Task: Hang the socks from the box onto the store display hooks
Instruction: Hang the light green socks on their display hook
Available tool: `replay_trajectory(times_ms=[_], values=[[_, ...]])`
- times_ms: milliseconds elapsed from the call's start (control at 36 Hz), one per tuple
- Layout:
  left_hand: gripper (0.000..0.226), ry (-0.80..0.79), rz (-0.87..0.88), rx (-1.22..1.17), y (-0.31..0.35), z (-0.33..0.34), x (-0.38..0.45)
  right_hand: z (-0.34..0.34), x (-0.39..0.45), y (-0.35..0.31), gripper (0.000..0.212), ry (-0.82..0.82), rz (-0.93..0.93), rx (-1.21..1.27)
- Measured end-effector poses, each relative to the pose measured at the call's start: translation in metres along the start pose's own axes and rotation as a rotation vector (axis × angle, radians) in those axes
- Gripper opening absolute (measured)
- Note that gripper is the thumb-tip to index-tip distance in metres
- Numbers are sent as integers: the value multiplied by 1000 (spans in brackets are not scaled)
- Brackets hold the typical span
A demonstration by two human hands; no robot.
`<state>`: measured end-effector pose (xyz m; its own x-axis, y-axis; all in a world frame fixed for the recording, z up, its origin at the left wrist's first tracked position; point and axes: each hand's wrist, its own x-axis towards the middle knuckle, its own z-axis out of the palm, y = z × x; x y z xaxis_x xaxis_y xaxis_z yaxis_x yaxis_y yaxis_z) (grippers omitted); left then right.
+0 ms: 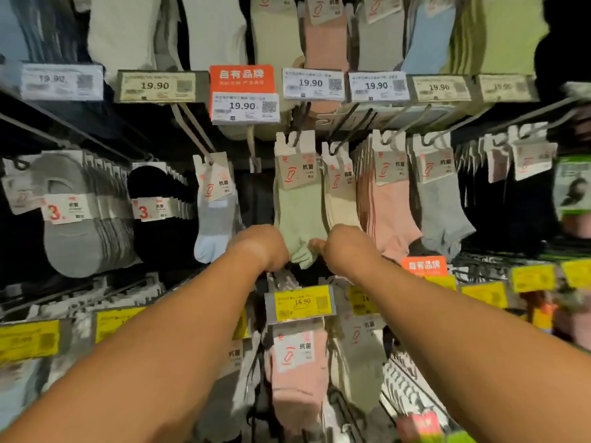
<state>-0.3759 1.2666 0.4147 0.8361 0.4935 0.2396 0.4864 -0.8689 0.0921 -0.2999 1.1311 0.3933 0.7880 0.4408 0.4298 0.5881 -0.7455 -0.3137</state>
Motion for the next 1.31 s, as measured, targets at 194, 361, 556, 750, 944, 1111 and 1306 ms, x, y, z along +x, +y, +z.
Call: replay_trajectory(times_ms=[194, 361, 556, 750, 944, 1111, 1306], values=[[34, 191, 258, -99, 36, -6, -53, -34, -86, 14, 41, 143, 164, -54], [40, 27, 602, -202, 130, 35, -129, -55, -208, 84, 35, 127, 475, -214], [34, -336, 974, -214, 255, 99, -279, -107, -423, 181, 42, 54, 987, -271], [42, -516, 1228, -289, 358, 119, -425, -167, -584, 226, 48, 120, 1354, -318], [48, -579, 1291, -321, 433, 131, -515, -207, -660, 265, 50, 109, 1445, -372], [48, -636, 1247, -329, 494, 162, -549, -218, -688, 326, 48, 88, 1463, -304], [41, -697, 1198, -295, 571, 212, -547, -212, -687, 422, 48, 33, 1442, -254]])
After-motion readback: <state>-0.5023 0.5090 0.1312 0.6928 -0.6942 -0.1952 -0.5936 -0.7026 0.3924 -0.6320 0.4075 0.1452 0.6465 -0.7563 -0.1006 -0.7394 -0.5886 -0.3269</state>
